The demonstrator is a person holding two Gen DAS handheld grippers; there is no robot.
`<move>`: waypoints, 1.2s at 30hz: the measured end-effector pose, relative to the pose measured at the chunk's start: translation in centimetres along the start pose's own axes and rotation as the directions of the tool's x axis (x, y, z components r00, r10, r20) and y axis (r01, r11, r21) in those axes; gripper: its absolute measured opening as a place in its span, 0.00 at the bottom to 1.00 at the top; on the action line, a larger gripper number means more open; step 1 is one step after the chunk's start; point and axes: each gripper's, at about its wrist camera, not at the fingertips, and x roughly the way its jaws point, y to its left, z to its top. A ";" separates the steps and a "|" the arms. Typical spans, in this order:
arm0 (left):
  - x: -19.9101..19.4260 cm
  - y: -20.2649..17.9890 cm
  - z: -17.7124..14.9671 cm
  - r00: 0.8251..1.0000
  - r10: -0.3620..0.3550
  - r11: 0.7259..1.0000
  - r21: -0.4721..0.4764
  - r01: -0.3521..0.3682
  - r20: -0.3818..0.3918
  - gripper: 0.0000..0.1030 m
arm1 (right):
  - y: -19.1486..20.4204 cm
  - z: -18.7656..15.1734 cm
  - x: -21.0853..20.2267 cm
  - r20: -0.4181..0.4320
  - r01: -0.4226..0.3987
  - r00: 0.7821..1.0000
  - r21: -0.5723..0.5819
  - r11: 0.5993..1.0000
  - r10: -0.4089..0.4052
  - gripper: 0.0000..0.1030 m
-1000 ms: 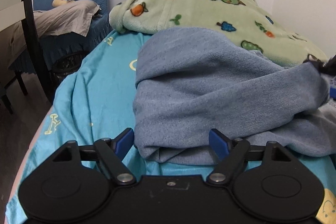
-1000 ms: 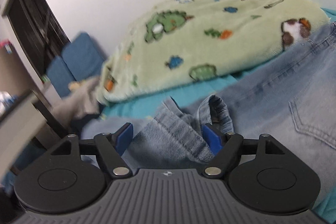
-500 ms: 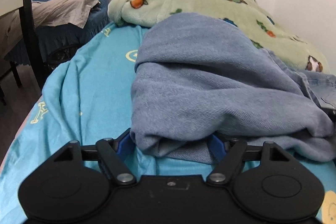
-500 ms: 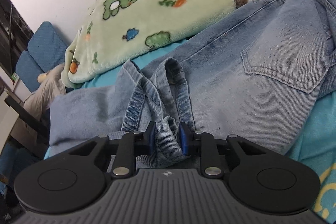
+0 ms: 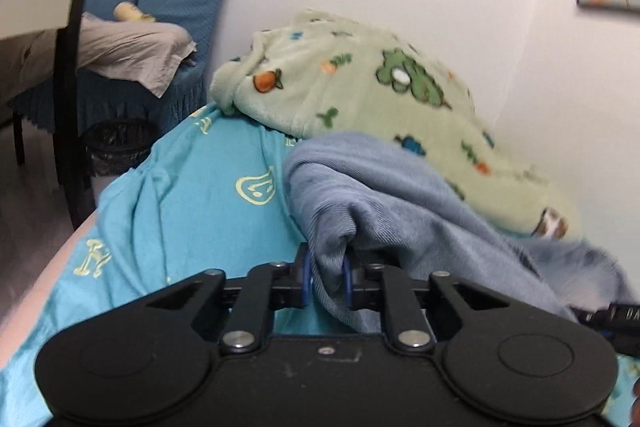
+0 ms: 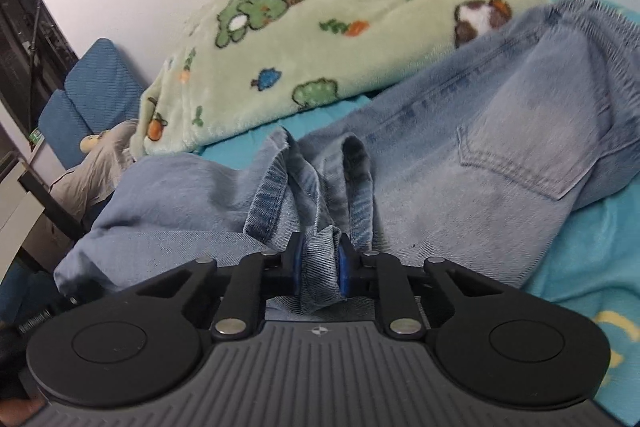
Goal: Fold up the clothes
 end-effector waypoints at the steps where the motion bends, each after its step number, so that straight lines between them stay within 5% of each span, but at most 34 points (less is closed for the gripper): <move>1: -0.8 0.3 0.2 1.000 -0.002 1.000 -0.018 0.002 0.006 0.08 | 0.1 0.1 -0.6 0.002 -0.002 1.000 -0.006 1.000 0.002 0.16; 7: -5.7 0.1 0.2 0.999 -0.045 0.999 -0.002 0.045 0.018 0.07 | 0.8 -0.6 -3.6 -0.002 0.002 1.000 -0.035 0.999 -0.002 0.16; 12: -6.0 0.3 -2.0 0.998 0.009 1.000 0.020 -0.008 -0.061 0.08 | 0.8 -1.4 -5.6 -0.004 0.009 1.000 -0.034 0.999 -0.009 0.16; 20: -6.0 -0.2 -4.4 0.988 0.081 0.988 0.143 -0.063 -0.129 0.12 | -2.4 -3.8 -1.9 -0.097 0.019 0.995 0.049 0.999 -0.014 0.18; 25: -8.4 -1.0 -4.2 0.992 0.067 0.984 0.174 -0.047 -0.106 0.34 | -2.5 -3.5 -2.3 -0.097 0.001 0.995 0.089 0.996 0.007 0.21; 28: -10.1 -2.2 -3.6 0.998 0.040 0.977 0.209 -0.029 -0.049 0.46 | -2.3 -2.6 -3.6 -0.053 -0.009 0.998 0.096 0.995 0.014 0.30; 30: -10.3 -2.9 -3.3 1.000 0.009 0.975 0.223 -0.002 -0.030 0.47 | -2.2 -1.9 -4.5 -0.016 -0.023 1.000 0.098 0.995 0.025 0.43; 34: -9.0 -4.0 -3.0 1.000 -0.019 0.975 0.223 0.022 -0.016 0.47 | -2.2 -1.0 -4.3 0.003 -0.079 0.997 0.105 0.991 0.080 0.46; 36: -8.2 -4.2 -2.9 1.000 -0.025 0.976 0.217 0.028 -0.015 0.47 | -2.1 -0.5 -3.1 -0.004 -0.090 0.996 0.094 0.991 0.091 0.56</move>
